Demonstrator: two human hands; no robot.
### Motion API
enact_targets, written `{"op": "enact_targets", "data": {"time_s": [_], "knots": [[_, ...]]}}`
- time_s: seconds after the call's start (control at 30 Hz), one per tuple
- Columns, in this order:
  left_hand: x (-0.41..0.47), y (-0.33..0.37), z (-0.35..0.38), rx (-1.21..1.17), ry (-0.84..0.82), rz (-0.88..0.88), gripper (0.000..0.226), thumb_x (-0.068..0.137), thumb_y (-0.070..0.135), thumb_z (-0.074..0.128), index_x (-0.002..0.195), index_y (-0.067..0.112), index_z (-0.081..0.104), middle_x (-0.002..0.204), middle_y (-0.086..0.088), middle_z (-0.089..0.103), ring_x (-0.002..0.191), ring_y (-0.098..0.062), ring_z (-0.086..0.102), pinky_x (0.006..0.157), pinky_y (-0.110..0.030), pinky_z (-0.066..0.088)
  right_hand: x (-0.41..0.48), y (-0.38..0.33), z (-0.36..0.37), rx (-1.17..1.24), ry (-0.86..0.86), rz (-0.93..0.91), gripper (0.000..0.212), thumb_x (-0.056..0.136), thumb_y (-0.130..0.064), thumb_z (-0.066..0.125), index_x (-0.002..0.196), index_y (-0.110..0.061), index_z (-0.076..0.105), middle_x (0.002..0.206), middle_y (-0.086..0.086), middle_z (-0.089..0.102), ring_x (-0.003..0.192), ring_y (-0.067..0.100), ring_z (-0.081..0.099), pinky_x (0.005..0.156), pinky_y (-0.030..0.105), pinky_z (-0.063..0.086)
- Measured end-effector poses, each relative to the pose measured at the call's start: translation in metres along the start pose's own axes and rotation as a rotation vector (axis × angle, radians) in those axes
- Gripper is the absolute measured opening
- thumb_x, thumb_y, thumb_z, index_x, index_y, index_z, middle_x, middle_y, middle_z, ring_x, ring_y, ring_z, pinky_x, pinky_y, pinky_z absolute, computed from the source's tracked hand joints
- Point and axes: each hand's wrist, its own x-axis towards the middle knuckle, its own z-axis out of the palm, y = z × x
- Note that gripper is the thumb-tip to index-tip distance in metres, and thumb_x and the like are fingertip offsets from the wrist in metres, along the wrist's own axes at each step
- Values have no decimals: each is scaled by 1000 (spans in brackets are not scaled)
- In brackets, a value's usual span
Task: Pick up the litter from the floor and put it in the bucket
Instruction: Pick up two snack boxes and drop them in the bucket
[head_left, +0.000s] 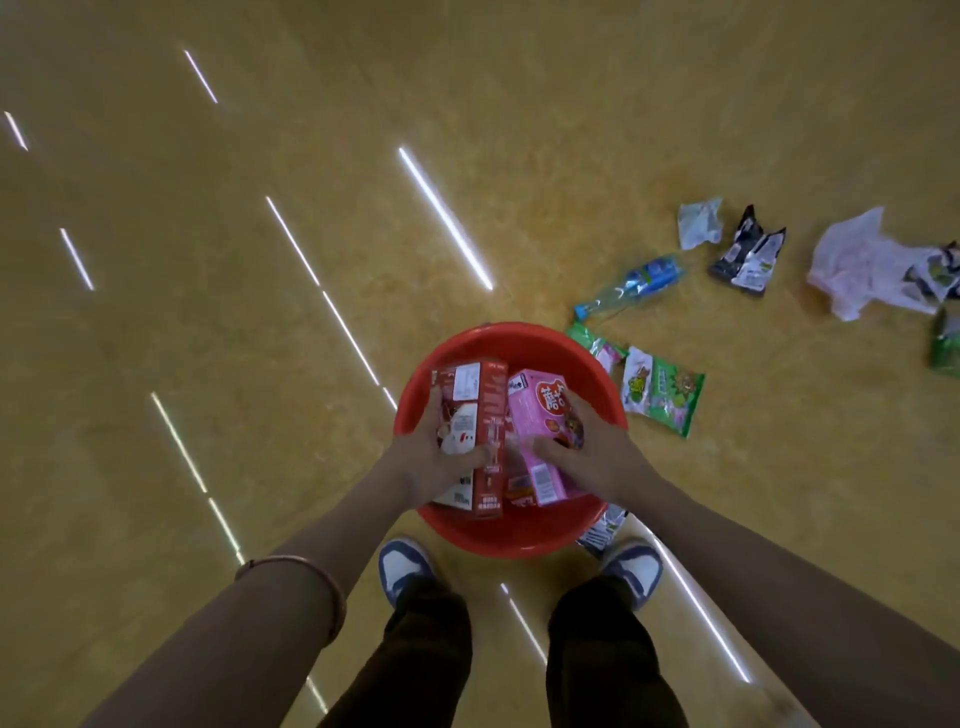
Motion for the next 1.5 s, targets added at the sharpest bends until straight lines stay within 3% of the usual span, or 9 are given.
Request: {"op": "enact_targets", "data": {"time_s": [0.1,0.27,0.47,0.57,0.67,0.9,1.13,1.3,1.5], "knots": [[38,-19,17,22,1,-55,108,79,57,62,146,32,-19,146,-3,41,126,-28,48,108,-40,37,38,23,20,-13,-20,25,88,82,-60,58,150,-25,16,135,1,55,116,26,57,101,41,44],[82,-40,33,98,35,-80,106,81,55,60,147,30,-19,144,-4,45,119,-26,54,97,-30,40,93,51,41,-116,29,77,95,76,-66,58,150,-26,14,136,13,50,119,32,50,102,41,41],[126,-66,58,356,124,-79,97,79,63,53,146,36,-13,133,-14,50,110,-34,57,94,-45,47,127,70,72,-295,99,153,75,94,-40,47,150,-8,8,150,28,16,136,43,25,111,42,24],[128,-67,73,564,156,-37,74,94,39,43,149,31,-6,152,-17,23,127,-38,42,95,-45,41,132,77,89,-399,-16,109,68,96,-32,43,150,-13,7,157,21,2,144,37,11,116,44,19],[129,-75,78,675,97,39,69,97,34,41,146,45,-6,159,-4,-1,138,-37,26,97,-47,41,135,84,96,-540,-122,89,63,98,-24,38,151,-19,3,158,15,-5,146,33,1,116,48,20],[142,-97,95,900,-34,166,61,98,43,32,142,50,-10,158,2,-14,145,-34,-3,100,-47,41,142,100,97,-740,-213,11,77,91,5,40,151,-15,-2,159,9,-10,147,28,2,117,42,22],[163,-95,112,811,-109,49,62,95,52,30,145,47,-7,157,-2,-16,143,-39,-12,111,-52,22,146,107,108,-719,-285,35,79,95,-13,45,150,-12,-11,157,11,-18,147,27,-6,118,37,10],[152,-96,101,752,-171,25,69,92,55,36,145,45,-7,158,-8,-14,143,-35,-17,117,-49,5,123,103,97,-591,-222,7,77,93,-13,43,151,-14,-6,159,8,-14,147,23,-3,120,34,8],[82,-51,80,813,44,149,66,94,52,34,149,36,1,159,-7,0,144,-34,-1,116,-47,-1,72,76,56,-534,-74,-101,71,95,-37,43,151,-12,7,159,9,5,146,23,9,118,36,17]]}}
